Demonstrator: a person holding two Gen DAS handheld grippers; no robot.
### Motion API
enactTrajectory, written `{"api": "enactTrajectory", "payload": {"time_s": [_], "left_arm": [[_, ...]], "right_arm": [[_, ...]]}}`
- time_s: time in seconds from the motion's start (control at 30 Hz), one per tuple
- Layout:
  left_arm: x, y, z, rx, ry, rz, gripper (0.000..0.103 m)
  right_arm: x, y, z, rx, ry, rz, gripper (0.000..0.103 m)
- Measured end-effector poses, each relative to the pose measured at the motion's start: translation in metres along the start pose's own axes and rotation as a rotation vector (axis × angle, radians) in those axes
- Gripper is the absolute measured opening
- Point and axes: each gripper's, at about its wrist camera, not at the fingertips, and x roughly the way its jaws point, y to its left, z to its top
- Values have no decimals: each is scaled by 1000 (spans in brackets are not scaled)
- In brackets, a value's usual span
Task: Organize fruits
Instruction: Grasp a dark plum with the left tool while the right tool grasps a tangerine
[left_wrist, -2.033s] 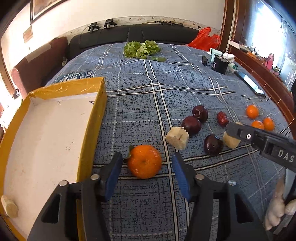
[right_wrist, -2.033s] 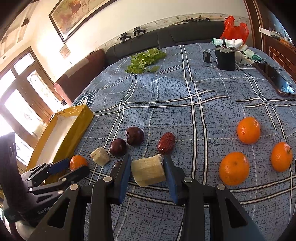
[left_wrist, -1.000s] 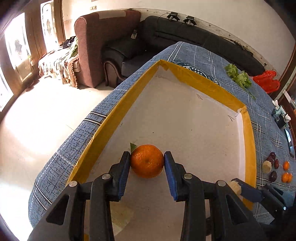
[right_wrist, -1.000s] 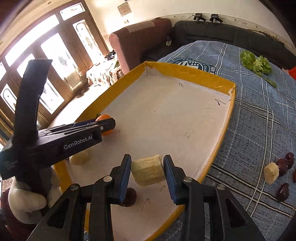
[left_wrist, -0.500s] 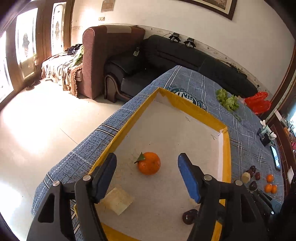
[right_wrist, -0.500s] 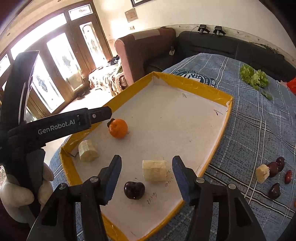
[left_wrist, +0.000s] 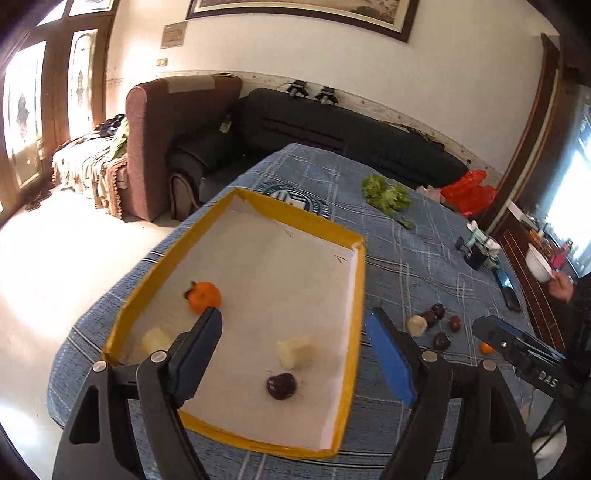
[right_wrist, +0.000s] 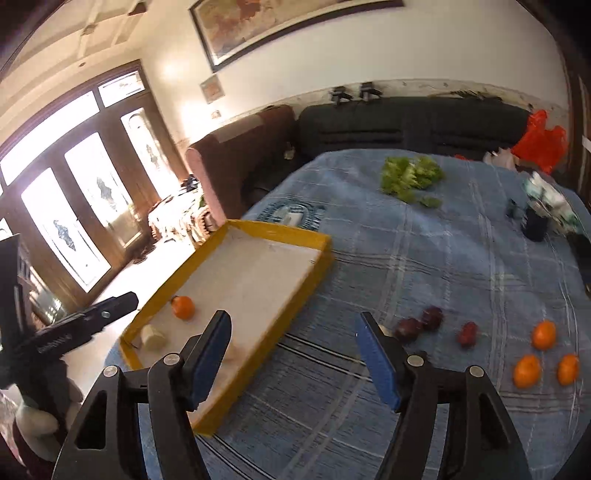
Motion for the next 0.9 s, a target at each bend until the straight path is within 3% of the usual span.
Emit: {"api": "enactTrajectory", "payload": {"time_s": [0.17, 0.3, 0.37, 0.53, 0.7, 0.77, 0.9], "left_arm": [[40, -67, -19, 83, 91, -99, 80], [72, -121, -36, 171, 146, -172, 80], [86, -145, -45, 225, 164, -183, 78], [117, -185, -57, 331, 196, -217, 55], [141, -195, -58, 374, 210, -244, 54], [149, -200, -58, 391, 219, -250, 53], [160, -212, -59, 439, 220, -256, 52]], "right_arm": [[-18, -125, -41, 234, 38, -183, 73], [-30, -172, -52, 299, 29, -256, 72], [-25, -183, -50, 286, 24, -291, 72], [-4, -190, -48, 270, 47, -357, 70], [12, -200, -52, 252, 74, -358, 55], [12, -200, -52, 246, 72, -350, 40], [12, -198, -55, 243, 68, -345, 39]]}}
